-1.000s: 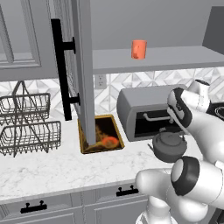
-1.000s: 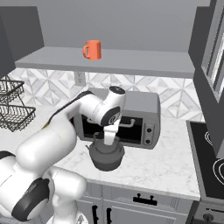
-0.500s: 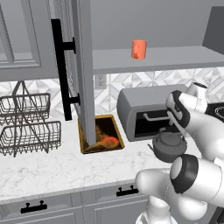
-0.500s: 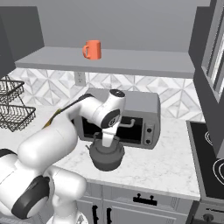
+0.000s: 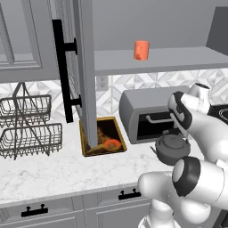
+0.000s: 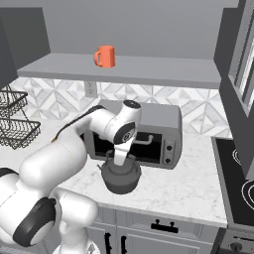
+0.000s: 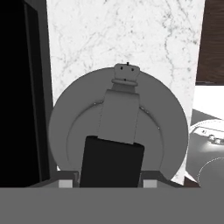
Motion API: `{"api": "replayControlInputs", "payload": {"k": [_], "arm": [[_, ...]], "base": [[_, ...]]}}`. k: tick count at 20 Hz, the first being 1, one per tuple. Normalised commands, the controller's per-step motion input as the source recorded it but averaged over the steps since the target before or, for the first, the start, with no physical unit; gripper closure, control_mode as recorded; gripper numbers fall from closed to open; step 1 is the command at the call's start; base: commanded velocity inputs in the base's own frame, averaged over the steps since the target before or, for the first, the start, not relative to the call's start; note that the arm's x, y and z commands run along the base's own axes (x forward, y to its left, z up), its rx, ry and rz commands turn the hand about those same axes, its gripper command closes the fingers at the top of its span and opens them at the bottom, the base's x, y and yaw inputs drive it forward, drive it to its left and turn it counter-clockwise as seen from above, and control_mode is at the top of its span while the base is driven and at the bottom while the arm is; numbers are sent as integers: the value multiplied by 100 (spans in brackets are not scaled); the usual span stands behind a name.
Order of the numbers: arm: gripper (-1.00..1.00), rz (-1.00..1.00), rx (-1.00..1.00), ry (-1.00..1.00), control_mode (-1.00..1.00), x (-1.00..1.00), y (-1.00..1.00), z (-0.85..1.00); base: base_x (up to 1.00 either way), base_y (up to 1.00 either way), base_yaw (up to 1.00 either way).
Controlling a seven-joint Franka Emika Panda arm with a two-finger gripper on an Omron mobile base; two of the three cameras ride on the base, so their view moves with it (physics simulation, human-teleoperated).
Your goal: Pick the kettle from the counter and place it on the tray. Then pick the mug from the cabinet and place it on the tray. Then close the cabinet doors.
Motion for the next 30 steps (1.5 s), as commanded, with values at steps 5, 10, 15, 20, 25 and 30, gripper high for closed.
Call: {"api": "replayControlInputs", "payload": {"k": [5,10,15,20,25,30], "arm": [[100,-2,4,2,-100,-4,0,-21],[100,0,2,1,-100,-2,0,-41],[100,0,2,0,-100,-1,5,-41],[100,-1,3,1,-100,-4,13,-48],[100,0,18,0,-100,-20,4,-4],[100,-3,15,0,-100,-34,13,14]], "base": [[0,0,0],[0,0,0],[0,0,0],[0,0,0],[0,0,0],[0,0,0]]}}
